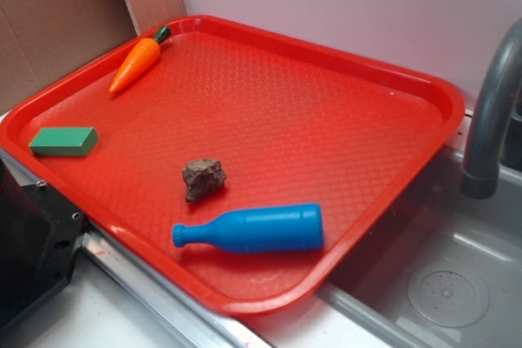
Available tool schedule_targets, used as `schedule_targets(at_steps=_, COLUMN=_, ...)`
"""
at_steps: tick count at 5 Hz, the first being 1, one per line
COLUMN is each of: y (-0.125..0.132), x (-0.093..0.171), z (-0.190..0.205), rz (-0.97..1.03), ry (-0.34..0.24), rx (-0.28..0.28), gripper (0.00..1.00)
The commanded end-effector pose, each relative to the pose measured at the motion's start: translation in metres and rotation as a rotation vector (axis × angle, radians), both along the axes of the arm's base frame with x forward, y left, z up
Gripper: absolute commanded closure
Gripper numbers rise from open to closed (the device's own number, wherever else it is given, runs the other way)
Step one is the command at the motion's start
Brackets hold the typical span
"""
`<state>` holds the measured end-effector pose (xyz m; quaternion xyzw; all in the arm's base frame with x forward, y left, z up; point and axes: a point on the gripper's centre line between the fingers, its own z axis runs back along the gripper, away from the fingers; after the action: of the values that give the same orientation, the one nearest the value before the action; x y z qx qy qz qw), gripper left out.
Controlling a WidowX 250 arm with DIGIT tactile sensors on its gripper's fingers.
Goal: Grab the green block.
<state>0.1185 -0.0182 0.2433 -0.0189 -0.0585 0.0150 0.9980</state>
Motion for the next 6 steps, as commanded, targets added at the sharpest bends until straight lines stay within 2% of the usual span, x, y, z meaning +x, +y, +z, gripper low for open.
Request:
schedule_targets(at_steps=1, y=0.0, x=0.0, z=0.0, rz=0.0, ry=0.0, rx=0.0, gripper=0.0)
schedule_targets(at_steps=2, y=0.05, x=-0.006, z=-0.05, rz=-0.085, ry=0.168, rx=0.083, gripper=0.0)
schedule_targets(at_steps=3, y=0.095, x=-0.004, z=-0.103, rz=-0.322, ry=0.096, rx=0.045, gripper=0.0)
schedule_targets(at_steps=4, y=0.109, x=0.004, z=-0.153, rz=-0.507, ry=0.06, rx=0.015, gripper=0.0)
schedule_targets(at_steps=5, y=0.106, x=0.017, z=-0.186, rz=-0.61, ry=0.07, rx=0.059, gripper=0.0)
schedule_targets(at_steps=6, y=0.1, x=0.025, z=-0.2, rz=-0.619, ry=0.082, rx=0.076, gripper=0.0)
